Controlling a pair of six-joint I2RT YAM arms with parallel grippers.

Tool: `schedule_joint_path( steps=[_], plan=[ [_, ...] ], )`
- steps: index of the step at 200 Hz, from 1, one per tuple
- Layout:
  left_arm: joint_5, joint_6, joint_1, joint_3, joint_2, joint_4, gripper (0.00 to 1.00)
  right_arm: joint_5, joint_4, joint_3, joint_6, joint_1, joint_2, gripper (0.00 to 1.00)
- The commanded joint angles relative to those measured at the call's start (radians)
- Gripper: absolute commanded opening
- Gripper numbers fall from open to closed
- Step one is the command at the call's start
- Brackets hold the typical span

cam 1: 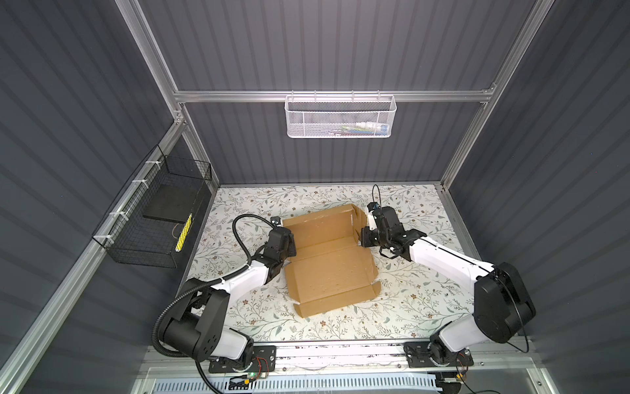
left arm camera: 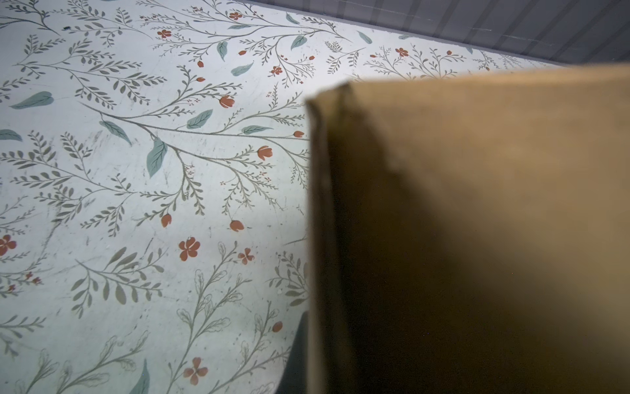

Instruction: Fold the paper box

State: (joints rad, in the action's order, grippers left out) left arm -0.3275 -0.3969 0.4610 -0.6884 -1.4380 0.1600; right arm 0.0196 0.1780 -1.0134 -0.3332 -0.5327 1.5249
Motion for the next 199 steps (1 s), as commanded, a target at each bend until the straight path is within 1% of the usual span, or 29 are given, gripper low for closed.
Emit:
schedule_joint_path(
  steps=[1,78,111,199],
  plan=[
    [0.010,0.004,-0.004,-0.023,0.011,0.009,0.00,0.034,0.006,0.029,-0.006,-0.025,-0.002,0.08],
    [0.010,0.028,-0.004,-0.010,-0.010,0.036,0.00,0.066,-0.053,0.124,-0.068,-0.077,0.042,0.08],
    [0.005,0.062,-0.004,0.036,0.001,0.100,0.00,0.074,-0.058,0.133,-0.080,-0.081,0.044,0.08],
    [0.024,0.083,-0.004,0.118,0.010,0.197,0.00,0.093,-0.054,0.135,-0.083,-0.089,0.040,0.09]
  ],
)
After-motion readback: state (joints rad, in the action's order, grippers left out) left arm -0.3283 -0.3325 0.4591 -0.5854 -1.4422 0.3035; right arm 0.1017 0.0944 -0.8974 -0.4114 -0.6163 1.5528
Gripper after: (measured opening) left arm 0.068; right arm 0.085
